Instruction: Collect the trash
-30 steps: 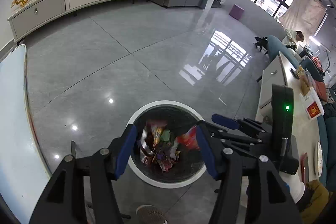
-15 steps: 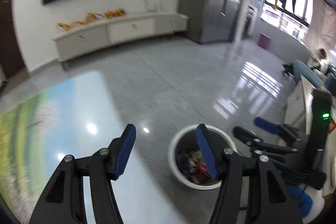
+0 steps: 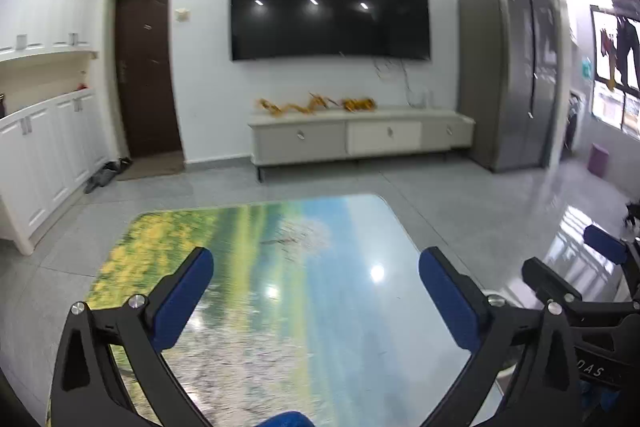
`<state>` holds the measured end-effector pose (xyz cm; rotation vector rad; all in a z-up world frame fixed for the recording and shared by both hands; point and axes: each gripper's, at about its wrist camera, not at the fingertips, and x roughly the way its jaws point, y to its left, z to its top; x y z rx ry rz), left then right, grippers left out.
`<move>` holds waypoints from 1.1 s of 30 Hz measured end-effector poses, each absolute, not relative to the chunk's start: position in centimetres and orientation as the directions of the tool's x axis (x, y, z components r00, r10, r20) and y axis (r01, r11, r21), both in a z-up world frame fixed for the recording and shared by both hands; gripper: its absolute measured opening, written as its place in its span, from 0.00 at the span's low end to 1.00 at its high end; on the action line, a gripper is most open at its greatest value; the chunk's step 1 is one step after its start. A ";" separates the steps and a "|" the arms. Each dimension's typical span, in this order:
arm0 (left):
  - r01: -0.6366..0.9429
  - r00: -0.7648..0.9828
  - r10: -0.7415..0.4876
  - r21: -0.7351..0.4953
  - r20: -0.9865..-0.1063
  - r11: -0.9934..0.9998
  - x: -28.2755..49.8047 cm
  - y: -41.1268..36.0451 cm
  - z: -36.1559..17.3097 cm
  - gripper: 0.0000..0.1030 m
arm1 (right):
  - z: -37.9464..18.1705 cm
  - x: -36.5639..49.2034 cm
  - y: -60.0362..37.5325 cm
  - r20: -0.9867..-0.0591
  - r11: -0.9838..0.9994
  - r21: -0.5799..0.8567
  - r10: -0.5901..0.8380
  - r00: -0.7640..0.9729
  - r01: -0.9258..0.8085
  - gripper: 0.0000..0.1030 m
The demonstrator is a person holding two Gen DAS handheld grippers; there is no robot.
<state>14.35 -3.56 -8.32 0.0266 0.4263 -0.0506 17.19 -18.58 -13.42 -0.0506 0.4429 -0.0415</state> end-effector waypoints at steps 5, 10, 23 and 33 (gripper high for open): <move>-0.008 0.933 0.008 0.000 -0.360 1.000 12.1 -0.5 -6.4 1.00 | -11.6 14.9 -15.9 -0.370 0.996 -0.092 -0.049 0.928 0.016 0.99; -0.059 0.946 0.048 -0.024 -0.322 0.998 9.8 1.8 -5.2 1.00 | -10.6 13.1 -14.5 -0.336 0.995 -0.101 -0.032 0.941 -0.003 0.99; -0.096 0.964 0.086 -0.028 -0.250 0.995 5.4 2.8 -3.5 1.00 | -8.6 9.8 -14.2 -0.265 0.996 -0.092 -0.012 0.964 -0.013 0.99; -0.121 0.966 0.106 -0.048 -0.235 0.991 4.4 3.7 -3.4 1.00 | -8.1 9.0 -14.1 -0.238 0.996 -0.089 -0.014 0.971 -0.007 0.99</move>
